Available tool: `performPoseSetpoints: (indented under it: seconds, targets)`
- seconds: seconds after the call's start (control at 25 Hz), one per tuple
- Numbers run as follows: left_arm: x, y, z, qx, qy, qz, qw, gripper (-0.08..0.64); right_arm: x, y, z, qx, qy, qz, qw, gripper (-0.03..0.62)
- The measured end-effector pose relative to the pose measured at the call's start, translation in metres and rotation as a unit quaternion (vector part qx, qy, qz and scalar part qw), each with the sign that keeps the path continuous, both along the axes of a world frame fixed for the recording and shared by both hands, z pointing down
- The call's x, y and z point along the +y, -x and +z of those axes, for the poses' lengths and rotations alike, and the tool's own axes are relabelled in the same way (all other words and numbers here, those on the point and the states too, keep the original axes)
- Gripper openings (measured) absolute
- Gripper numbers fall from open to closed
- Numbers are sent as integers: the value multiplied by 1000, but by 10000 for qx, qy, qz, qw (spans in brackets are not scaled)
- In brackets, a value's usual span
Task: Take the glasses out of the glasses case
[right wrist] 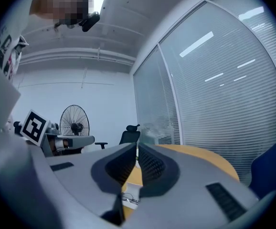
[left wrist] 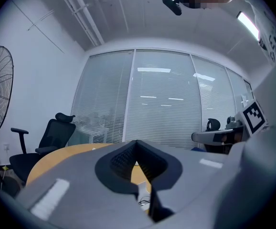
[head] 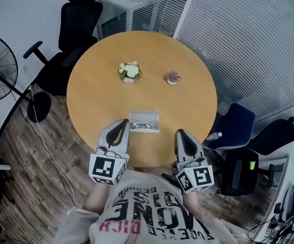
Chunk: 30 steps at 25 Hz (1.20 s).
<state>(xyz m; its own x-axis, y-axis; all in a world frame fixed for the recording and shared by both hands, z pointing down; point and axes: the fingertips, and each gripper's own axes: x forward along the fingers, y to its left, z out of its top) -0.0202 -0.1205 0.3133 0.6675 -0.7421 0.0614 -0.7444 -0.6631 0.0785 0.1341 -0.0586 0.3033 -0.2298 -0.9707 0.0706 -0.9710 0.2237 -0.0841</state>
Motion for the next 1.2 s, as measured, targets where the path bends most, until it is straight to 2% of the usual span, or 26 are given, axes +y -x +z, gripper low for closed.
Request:
performPoseSetpoints:
  seconds: [0.32, 0.68, 1.2]
  targets:
    - [53, -22, -17, -100, -196, -141, 9997, 11, 50, -23, -9, -90, -71, -240, 9996, 23]
    - [114, -27, -28, -18, -386, -466, 9982, 11, 103, -35, -2, -142, -103, -371, 9992, 23]
    - [152, -20, -4, -24, -325, -634, 9975, 11, 128, -24, 22, -227, -1, -560, 9982, 23]
